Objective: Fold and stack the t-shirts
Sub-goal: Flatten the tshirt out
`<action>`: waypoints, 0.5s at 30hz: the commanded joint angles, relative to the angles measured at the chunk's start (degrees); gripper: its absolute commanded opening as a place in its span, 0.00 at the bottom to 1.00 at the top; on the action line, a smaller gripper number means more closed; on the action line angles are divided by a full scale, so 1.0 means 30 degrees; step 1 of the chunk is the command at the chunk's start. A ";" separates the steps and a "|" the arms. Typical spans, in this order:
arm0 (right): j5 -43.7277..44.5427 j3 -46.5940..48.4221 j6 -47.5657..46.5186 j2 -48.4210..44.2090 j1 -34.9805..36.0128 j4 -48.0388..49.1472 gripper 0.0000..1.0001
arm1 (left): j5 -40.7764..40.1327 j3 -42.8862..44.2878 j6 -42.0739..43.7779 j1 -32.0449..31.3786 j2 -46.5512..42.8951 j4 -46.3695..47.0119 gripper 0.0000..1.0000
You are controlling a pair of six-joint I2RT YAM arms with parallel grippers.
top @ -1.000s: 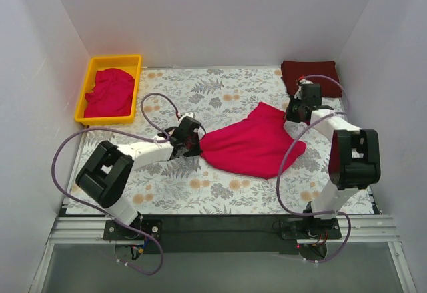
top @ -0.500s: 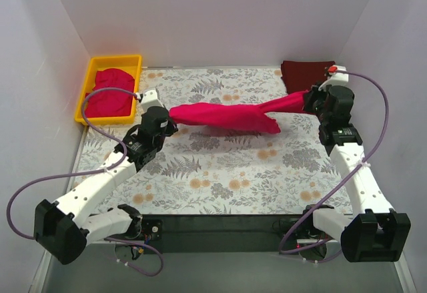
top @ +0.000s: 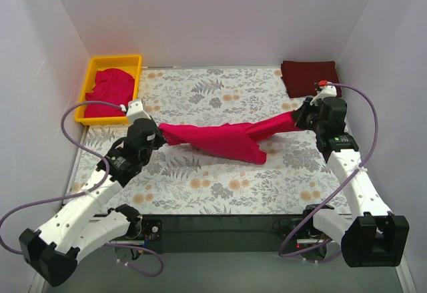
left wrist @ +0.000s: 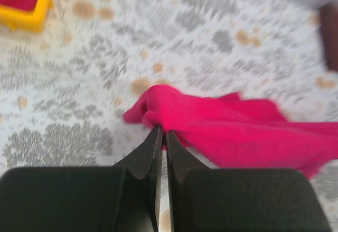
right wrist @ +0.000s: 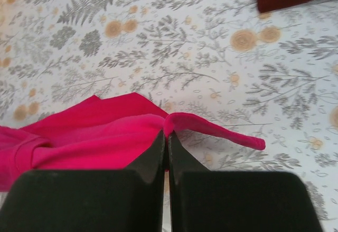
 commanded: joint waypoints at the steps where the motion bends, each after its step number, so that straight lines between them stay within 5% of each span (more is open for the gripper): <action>1: -0.2929 0.0905 0.0769 0.1426 0.0563 0.0687 0.01 | -0.1143 0.3475 0.1928 0.0194 -0.1874 -0.0202 0.00; 7: -0.3670 0.2894 0.1677 0.5823 0.5423 0.2061 0.01 | 0.3919 0.8335 0.5241 0.0165 -0.1734 0.0121 0.00; 11: -0.3376 0.5615 0.1533 0.8461 0.7944 0.3060 0.02 | 1.0992 1.0511 0.5040 0.0165 0.0136 0.0587 0.00; 14: -0.2617 0.6822 0.1038 0.9256 0.7950 0.2770 0.25 | 1.4406 1.0459 0.3198 0.0136 0.1866 0.1902 0.00; 15: -0.1569 0.6736 0.0744 0.8850 0.7920 0.2622 0.41 | 1.6216 0.9846 0.2554 0.0078 0.2076 0.3677 0.00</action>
